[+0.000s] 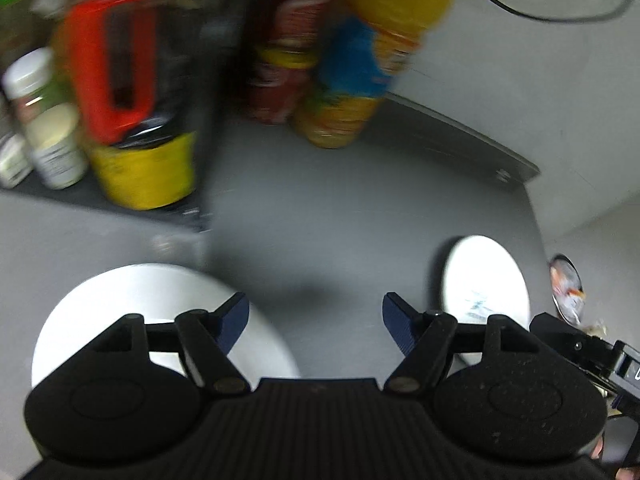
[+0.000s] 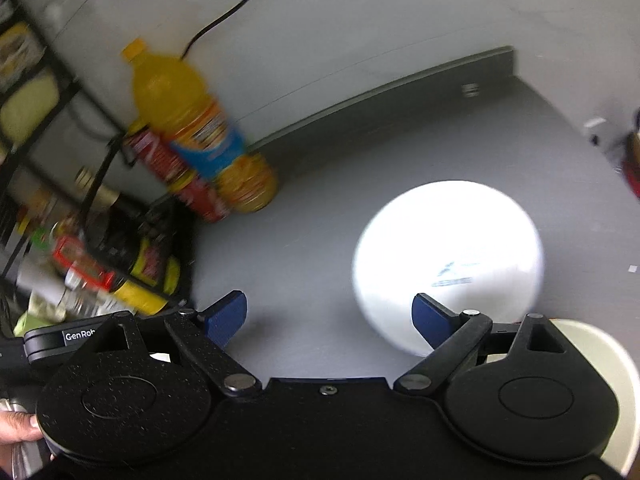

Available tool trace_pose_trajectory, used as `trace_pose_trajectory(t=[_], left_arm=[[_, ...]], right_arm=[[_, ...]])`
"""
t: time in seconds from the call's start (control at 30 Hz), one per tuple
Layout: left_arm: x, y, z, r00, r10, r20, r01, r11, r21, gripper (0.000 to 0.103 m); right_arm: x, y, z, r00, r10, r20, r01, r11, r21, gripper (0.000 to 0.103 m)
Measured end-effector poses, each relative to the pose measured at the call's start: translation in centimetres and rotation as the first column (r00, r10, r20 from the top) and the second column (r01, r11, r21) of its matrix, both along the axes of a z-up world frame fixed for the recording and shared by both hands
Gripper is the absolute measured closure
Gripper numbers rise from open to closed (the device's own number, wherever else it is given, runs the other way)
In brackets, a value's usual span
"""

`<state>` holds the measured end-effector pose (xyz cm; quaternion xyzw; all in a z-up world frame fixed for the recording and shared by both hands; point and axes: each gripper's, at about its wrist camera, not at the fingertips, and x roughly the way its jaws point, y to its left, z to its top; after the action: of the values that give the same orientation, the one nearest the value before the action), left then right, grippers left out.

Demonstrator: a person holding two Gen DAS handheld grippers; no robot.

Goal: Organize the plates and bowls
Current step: 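Move both grippers to the white 'Bakery' plate and close on its rim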

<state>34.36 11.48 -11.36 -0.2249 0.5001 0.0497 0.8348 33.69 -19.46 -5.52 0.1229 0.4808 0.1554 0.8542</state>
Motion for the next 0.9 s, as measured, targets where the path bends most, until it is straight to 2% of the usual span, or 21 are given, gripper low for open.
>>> trace_pose_trajectory(t=[0.2, 0.47, 0.63, 0.9], left_arm=[[3.2, -3.9, 0.0, 0.993, -0.117, 0.003, 0.117, 0.993, -0.006, 0.031], [6.6, -8.0, -1.0, 0.974, -0.224, -0.016, 0.224, 0.974, -0.01, 0.031], [8.0, -9.6, -2.2, 0.962, -0.269, -0.037, 0.269, 0.963, -0.005, 0.031], [9.7, -11.2, -5.5, 0.947, -0.294, -0.128, 0.294, 0.956, -0.019, 0.031]], right_arm=[[-0.3, -3.6, 0.1, 0.995, -0.104, 0.011, 0.104, 0.995, -0.011, 0.014], [-0.4, -7.0, -0.5, 0.978, -0.209, 0.002, 0.209, 0.977, -0.036, 0.014], [0.2, -8.5, -1.7, 0.968, -0.249, -0.025, 0.247, 0.968, -0.052, 0.014], [2.1, -9.7, -3.8, 0.961, -0.265, -0.079, 0.259, 0.963, -0.078, 0.014]])
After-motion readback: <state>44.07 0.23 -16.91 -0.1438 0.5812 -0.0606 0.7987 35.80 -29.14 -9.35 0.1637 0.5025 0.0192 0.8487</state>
